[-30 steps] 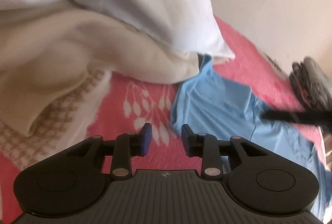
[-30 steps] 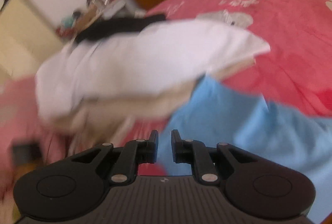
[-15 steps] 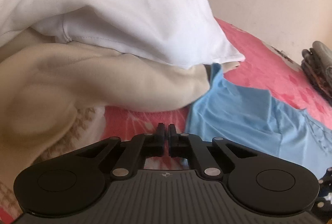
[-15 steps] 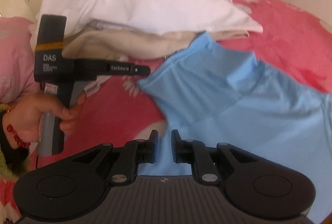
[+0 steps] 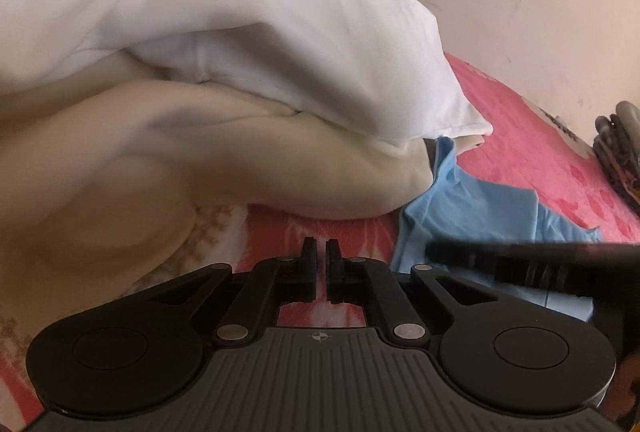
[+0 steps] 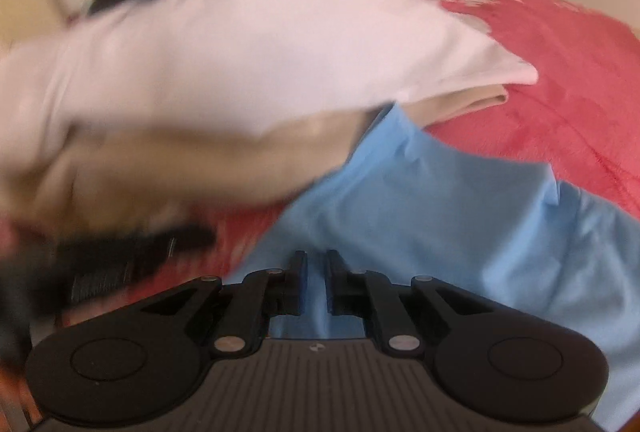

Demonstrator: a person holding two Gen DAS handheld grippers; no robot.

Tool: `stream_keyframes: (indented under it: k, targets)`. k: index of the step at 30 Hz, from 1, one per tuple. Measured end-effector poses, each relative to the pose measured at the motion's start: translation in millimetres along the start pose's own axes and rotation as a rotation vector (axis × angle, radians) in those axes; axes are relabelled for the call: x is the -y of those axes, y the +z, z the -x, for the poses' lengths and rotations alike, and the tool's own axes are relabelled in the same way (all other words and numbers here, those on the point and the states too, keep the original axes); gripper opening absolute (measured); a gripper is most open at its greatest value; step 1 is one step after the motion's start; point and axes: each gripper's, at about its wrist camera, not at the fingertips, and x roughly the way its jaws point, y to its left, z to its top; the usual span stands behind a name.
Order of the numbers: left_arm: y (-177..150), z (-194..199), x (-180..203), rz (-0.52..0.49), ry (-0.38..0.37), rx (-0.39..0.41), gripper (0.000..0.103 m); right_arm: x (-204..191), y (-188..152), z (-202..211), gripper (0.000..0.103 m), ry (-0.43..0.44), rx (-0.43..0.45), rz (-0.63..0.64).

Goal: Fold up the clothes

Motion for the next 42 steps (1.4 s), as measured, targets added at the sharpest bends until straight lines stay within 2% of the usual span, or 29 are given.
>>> stream_keyframes:
  k: [2, 6, 9, 12, 14, 15, 16, 18, 20, 22, 23, 26, 28, 31, 39, 42]
  targets:
    - [0, 4, -5, 0.011, -0.008, -0.001, 0.013, 1, 1, 11, 0.010, 0.047, 0.002, -0.018]
    - [1, 10, -13, 0.015, -0.008, -0.007, 0.016, -14, -10, 22, 0.010, 0.092, -0.091, 0.102]
    - [1, 13, -18, 0.039, 0.001, 0.000, 0.017, -22, -9, -10, 0.010, 0.060, -0.136, 0.106]
    - [1, 15, -20, 0.064, -0.002, 0.019, 0.021, -9, 1, -24, 0.011, 0.139, -0.077, -0.056]
    - [0, 16, -21, 0.073, -0.003, 0.025, 0.026, 5, 5, -10, 0.011, 0.208, -0.021, -0.162]
    - [0, 15, -20, 0.076, -0.009, 0.022, 0.027, 12, 6, 3, 0.011, 0.208, 0.016, -0.177]
    - [-1, 15, -18, 0.076, -0.022, 0.015, 0.029, 20, 7, 19, 0.011, 0.201, 0.056, -0.186]
    - [-3, 13, -11, 0.064, -0.053, 0.004, 0.031, 37, 10, 45, 0.011, 0.103, 0.090, -0.182]
    - [-5, 10, 2, 0.031, -0.086, -0.002, 0.034, 59, 15, 65, 0.012, -0.031, 0.104, -0.183]
    - [-6, 5, 20, -0.029, -0.111, -0.012, 0.035, 76, 18, 75, 0.012, -0.113, 0.098, -0.187]
    - [-8, 1, 29, -0.068, -0.097, -0.013, 0.035, 80, 20, 76, 0.012, -0.138, 0.093, -0.190]
    - [-15, -13, 55, -0.176, -0.024, -0.014, 0.035, 82, 22, 63, 0.012, -0.171, 0.051, -0.171]
    - [-20, -17, 62, -0.204, 0.018, 0.005, 0.036, 83, 27, 45, 0.012, -0.169, 0.012, -0.160]
    - [-24, -16, 64, -0.211, 0.040, 0.019, 0.036, 81, 35, 12, 0.009, -0.247, 0.018, -0.086]
    - [-24, -14, 57, -0.171, 0.034, 0.018, 0.036, 97, 49, 47, 0.011, -0.193, 0.183, -0.141]
    - [-25, -13, 56, -0.157, 0.033, 0.018, 0.036, 85, 45, 51, 0.011, -0.090, 0.072, -0.110]
